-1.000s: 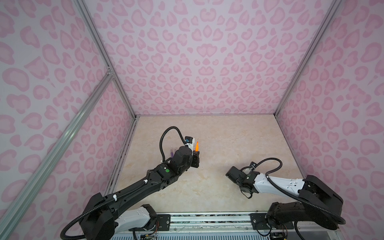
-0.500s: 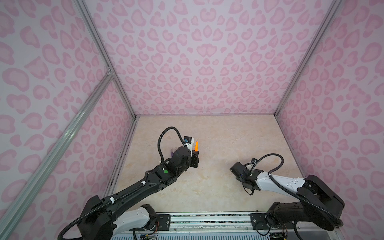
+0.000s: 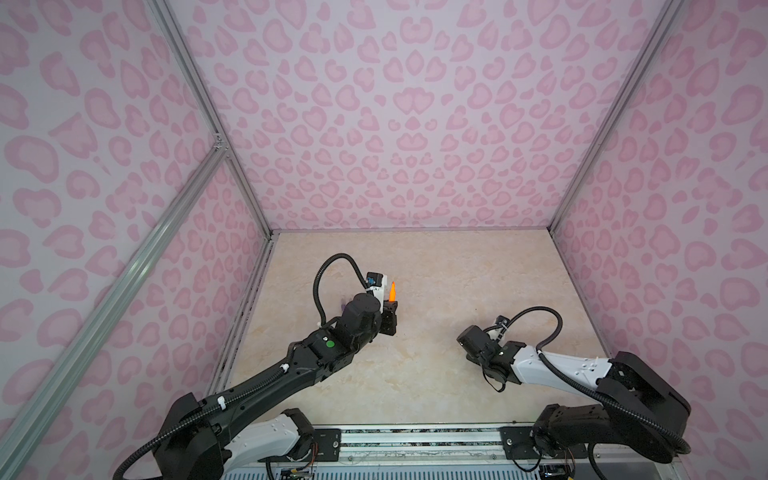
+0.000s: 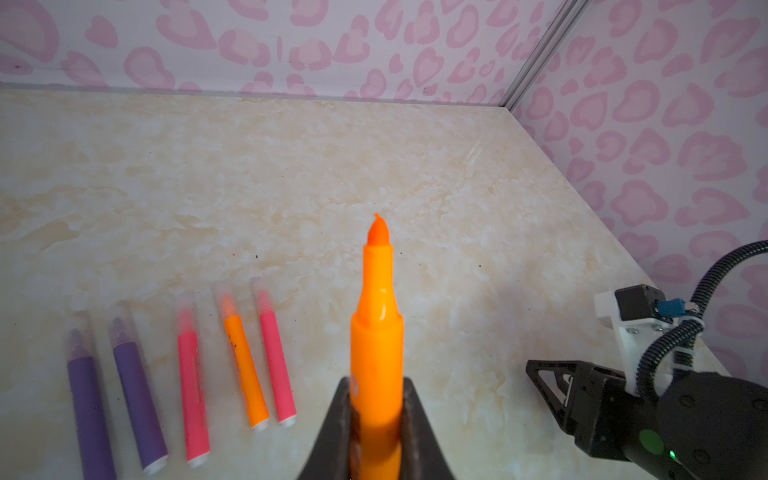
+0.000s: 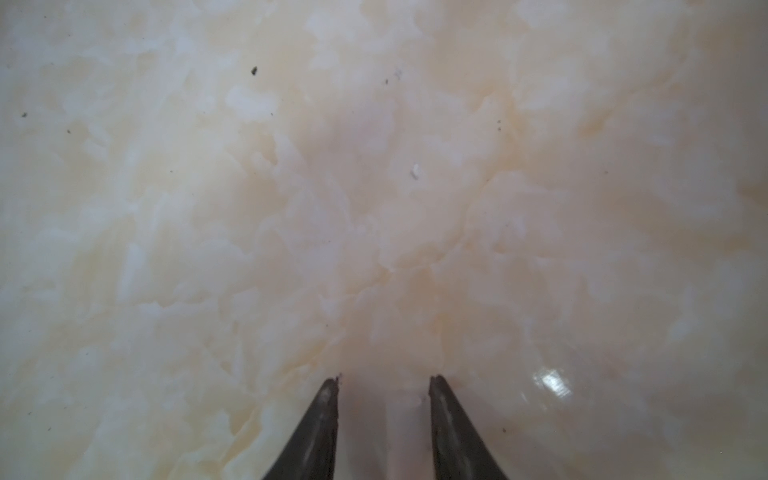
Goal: Insert the pens into the pen caps
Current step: 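Lower the open right gripper around the translucent cap, then close the right gripper on the translucent cap and lift it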
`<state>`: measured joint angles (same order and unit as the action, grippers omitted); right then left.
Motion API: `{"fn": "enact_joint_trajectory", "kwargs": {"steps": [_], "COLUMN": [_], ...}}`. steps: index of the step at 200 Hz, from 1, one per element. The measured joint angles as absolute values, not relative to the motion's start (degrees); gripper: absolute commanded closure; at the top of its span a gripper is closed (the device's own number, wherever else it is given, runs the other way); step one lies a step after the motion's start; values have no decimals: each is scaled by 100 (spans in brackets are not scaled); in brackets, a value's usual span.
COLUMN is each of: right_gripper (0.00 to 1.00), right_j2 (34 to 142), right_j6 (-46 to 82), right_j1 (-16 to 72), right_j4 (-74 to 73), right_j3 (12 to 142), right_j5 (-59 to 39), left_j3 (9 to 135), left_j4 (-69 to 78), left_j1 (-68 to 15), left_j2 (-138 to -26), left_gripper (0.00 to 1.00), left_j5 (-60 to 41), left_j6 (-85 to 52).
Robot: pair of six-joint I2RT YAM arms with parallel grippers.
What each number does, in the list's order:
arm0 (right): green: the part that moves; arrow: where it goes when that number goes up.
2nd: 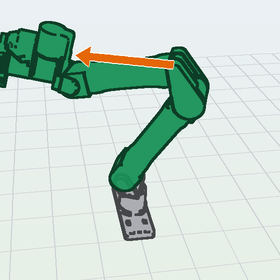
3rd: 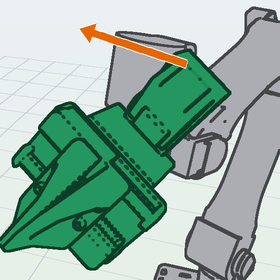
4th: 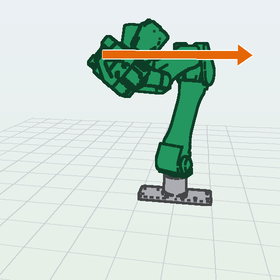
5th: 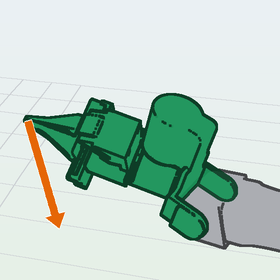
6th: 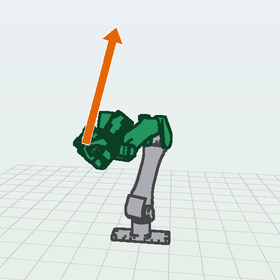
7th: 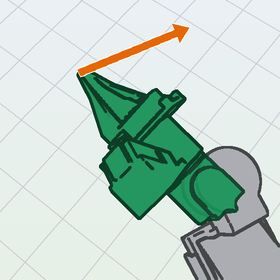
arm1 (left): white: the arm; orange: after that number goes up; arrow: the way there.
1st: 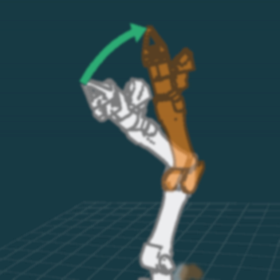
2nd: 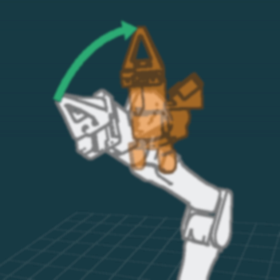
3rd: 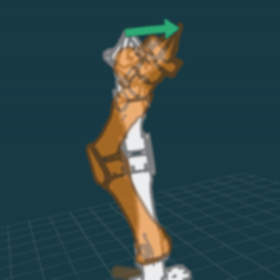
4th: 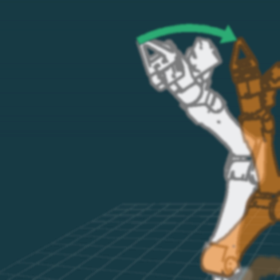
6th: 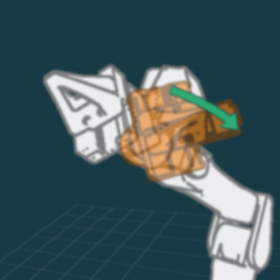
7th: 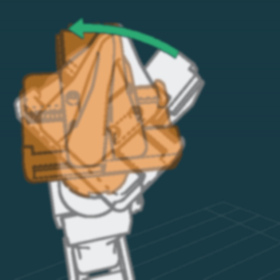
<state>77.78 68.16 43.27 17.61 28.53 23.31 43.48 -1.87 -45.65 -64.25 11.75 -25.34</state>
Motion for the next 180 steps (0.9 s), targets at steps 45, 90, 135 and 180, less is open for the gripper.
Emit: {"fn": "enact_joint_trajectory", "kwargs": {"steps": [45,90,135,180], "right_gripper": [64,66,69,75], "right_j2": [7699,7476,7546,7804], "right_j6": [6812,6801,6685,6619], "right_j1": [4429,4473,4427,4414], "right_j4": [1931,1944,1953,1802], "right_j3": [2838,2648,2661,2711], "right_j5": [2314,2294,2320,2510], "left_j3": [4346,4346,4346,4346], "left_j4": [-183,-183,-183,-183], "left_j1": [-4565,-4565,-4565,-4565], "left_j2": [-6410,-6410,-6410,-6407], "left_gripper": [97,97,97,97], "left_j5": [1175,1175,1175,1175], "left_j6": [-2534,-2534,-2534,-2534]}}
